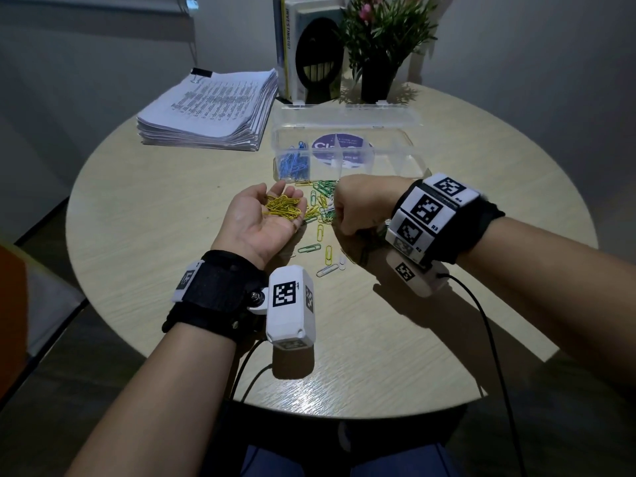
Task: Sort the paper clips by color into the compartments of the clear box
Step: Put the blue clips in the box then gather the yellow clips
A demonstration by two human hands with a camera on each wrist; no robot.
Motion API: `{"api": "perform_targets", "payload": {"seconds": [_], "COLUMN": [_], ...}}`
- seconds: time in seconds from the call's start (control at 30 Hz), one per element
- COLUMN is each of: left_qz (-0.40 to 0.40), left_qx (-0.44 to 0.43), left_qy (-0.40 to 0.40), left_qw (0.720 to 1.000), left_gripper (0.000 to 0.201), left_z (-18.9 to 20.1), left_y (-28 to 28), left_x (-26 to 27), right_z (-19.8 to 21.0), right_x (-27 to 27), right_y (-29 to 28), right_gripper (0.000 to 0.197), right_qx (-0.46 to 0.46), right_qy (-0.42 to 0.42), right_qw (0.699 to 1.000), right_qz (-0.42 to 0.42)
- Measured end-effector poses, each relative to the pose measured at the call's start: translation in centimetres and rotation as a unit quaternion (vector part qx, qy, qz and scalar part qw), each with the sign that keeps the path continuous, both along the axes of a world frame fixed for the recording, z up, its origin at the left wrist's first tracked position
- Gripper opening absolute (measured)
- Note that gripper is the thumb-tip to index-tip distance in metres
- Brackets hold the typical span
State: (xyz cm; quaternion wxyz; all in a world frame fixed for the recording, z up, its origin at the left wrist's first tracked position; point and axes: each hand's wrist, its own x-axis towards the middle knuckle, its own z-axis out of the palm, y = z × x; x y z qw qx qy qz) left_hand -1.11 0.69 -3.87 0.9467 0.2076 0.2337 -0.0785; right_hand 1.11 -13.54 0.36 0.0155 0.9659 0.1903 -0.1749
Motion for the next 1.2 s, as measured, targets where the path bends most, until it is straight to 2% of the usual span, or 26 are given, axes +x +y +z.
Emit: {"api": "perform_targets", "payload": {"seconds": [0.07,0.2,0.3,0.47,0.7,0.97,1.2], "left_qz": [-0.004,-0.001,-0.002,-0.003,-0.011,-0.013,-0.009], "left_qx": [0.0,-0.004,-0.011,-0.001,0.012,0.004,0.001], "left_qy": [-0.001,-0.006,-0.013,-0.016,-0.016,-0.018,-0.018], "left_qw": [1.0,1.0,1.0,1.0,1.0,1.0,1.0], "left_gripper": [0.032,0.034,0.033,0.034,0.034,0.035,0.035], "left_z": [0.1,0.2,0.1,-0.2,-0.4,-0.6,-0.6], "left_y": [-0.3,-0.5,-0.2,-0.1,-0.2,-0.2,0.0], "left_x": [0.3,1.1,1.4,1.5,1.6,1.6,1.6], "right_z": [-0.1,-0.1,-0.2,-0.2,0.0,-0.3,-0.4], "right_x": [0.3,0.2,0.0,-0.4,-0.8,-0.3,0.3], "right_y": [-0.1,0.3,0.3,-0.7,-1.2,-1.0,-1.2], "right_gripper": [0.02,0.018,0.032,0.028,0.047,0.027,0.018], "right_qx": [0.007,0.078,0.068,0.051,-0.002,0.028,0.05], "right_qy": [-0.023,-0.019,0.005,0.001,0.041,0.018,0.012], "right_qw": [0.999,0.992,0.989,0.989,0.984,0.991,0.994], "right_qz": [0.024,0.096,0.13,0.14,0.175,0.129,0.1]}}
